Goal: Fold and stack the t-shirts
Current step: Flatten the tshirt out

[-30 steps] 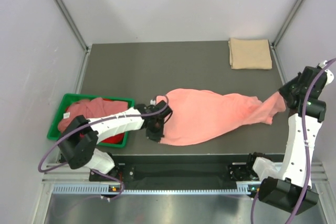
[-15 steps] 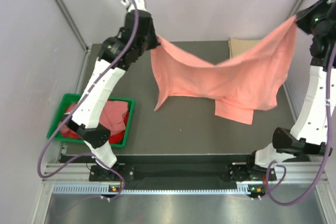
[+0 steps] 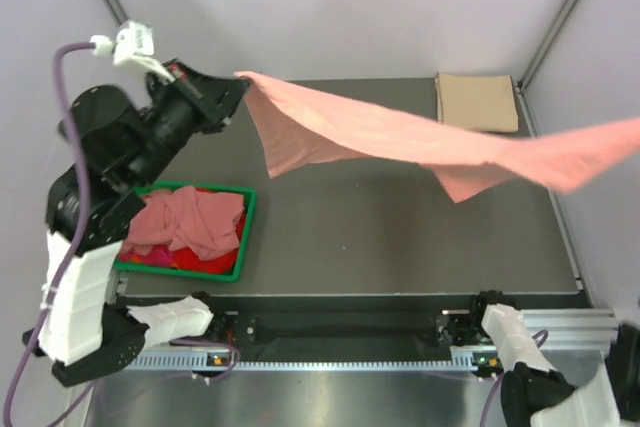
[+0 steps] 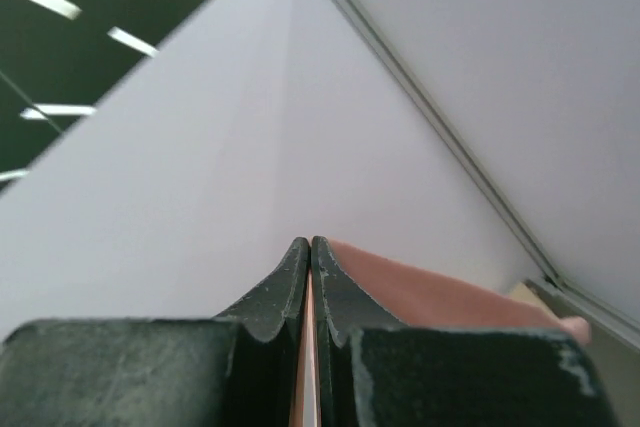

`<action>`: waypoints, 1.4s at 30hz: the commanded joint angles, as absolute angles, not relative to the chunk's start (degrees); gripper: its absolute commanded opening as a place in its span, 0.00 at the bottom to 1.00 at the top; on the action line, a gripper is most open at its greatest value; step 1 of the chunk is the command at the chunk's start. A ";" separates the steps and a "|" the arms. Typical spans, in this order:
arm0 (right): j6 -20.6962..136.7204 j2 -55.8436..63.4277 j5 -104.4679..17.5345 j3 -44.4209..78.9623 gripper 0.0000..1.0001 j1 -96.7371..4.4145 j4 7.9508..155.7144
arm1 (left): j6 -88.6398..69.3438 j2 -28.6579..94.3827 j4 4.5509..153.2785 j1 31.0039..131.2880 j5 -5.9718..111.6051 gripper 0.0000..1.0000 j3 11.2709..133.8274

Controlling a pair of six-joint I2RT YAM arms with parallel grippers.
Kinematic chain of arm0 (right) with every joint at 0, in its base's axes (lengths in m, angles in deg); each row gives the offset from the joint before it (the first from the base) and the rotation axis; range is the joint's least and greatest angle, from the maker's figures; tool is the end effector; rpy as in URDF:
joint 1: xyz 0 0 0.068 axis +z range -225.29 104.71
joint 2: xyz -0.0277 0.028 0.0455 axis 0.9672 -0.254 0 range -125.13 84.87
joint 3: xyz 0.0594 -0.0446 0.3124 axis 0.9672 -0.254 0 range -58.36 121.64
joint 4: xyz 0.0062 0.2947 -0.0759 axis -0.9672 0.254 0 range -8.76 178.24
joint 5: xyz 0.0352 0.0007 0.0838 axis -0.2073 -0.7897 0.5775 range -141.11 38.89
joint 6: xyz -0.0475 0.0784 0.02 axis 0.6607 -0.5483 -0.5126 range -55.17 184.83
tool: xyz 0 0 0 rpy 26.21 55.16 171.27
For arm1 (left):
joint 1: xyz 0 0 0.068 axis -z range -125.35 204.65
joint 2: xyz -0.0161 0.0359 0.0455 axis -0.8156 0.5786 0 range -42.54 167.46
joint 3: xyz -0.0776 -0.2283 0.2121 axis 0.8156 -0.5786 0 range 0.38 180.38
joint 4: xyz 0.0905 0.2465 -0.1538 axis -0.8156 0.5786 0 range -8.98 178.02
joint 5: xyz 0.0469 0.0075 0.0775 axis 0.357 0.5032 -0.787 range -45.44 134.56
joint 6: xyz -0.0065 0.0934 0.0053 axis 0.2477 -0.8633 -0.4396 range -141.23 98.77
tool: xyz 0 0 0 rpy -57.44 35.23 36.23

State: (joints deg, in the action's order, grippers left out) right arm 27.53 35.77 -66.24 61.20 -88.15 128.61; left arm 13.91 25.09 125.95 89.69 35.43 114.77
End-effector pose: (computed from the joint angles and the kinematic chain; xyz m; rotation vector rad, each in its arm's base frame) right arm -0.0064 -0.0211 0.7053 0.7042 0.9536 0.2214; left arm 0.1823 -0.1114 0.6611 -0.1328 1.5962 -0.8431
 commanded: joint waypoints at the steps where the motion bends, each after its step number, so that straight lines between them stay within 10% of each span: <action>1: 24.22 36.27 -68.34 65.73 0.00 -87.25 131.94 | 16.92 21.28 122.67 89.80 40.69 0.00 114.02; 21: 33.63 9.05 -47.32 37.18 0.00 -84.78 107.05 | 8.39 43.66 107.51 79.01 31.64 0.00 100.85; 30: 22.08 -22.00 -32.33 92.81 0.00 -88.54 108.61 | 19.19 56.60 96.67 71.87 44.28 0.00 124.64; 34: 13.50 -12.18 -29.58 75.88 0.00 -96.02 95.23 | 18.59 52.92 97.10 71.61 44.29 0.00 122.40; 42: 20.88 2.41 -34.21 50.49 0.00 -97.09 114.17 | 16.30 33.77 92.89 71.52 40.51 0.00 88.14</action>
